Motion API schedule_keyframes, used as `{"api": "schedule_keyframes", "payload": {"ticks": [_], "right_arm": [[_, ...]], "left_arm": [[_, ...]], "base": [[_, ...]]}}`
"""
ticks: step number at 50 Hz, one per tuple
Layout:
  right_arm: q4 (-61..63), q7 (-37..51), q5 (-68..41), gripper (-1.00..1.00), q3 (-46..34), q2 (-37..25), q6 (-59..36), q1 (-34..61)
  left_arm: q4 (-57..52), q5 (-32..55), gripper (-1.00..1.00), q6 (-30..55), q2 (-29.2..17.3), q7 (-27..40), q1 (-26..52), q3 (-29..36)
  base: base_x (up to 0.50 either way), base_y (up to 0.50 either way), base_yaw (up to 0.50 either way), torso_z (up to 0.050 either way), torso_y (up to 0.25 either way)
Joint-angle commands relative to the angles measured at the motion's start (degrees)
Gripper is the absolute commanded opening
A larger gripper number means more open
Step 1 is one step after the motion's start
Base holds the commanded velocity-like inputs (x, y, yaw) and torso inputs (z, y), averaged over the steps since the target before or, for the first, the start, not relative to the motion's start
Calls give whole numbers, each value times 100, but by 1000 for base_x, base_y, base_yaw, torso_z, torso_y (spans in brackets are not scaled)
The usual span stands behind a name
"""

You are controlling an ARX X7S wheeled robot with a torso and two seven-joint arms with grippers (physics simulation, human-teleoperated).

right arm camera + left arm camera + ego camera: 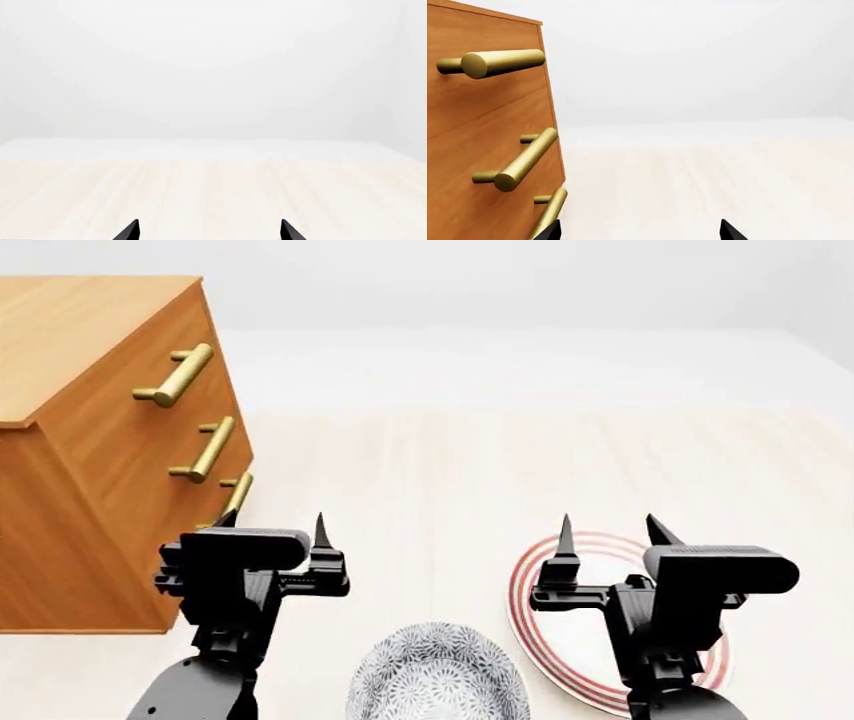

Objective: Open the bottom drawer of the cabinet.

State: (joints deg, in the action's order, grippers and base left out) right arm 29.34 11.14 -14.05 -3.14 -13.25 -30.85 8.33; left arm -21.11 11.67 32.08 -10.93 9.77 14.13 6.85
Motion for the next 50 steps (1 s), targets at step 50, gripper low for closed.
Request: {"api": "schedule_keyframes", "payload": {"ticks": [50], "right_arm": [[-275, 72, -74, 100, -163, -108, 258, -11]], "left_arm": [[3696, -2562, 100, 923, -643, 159, 2424, 3034]], "base": [[0, 0, 0, 0, 0]]}}
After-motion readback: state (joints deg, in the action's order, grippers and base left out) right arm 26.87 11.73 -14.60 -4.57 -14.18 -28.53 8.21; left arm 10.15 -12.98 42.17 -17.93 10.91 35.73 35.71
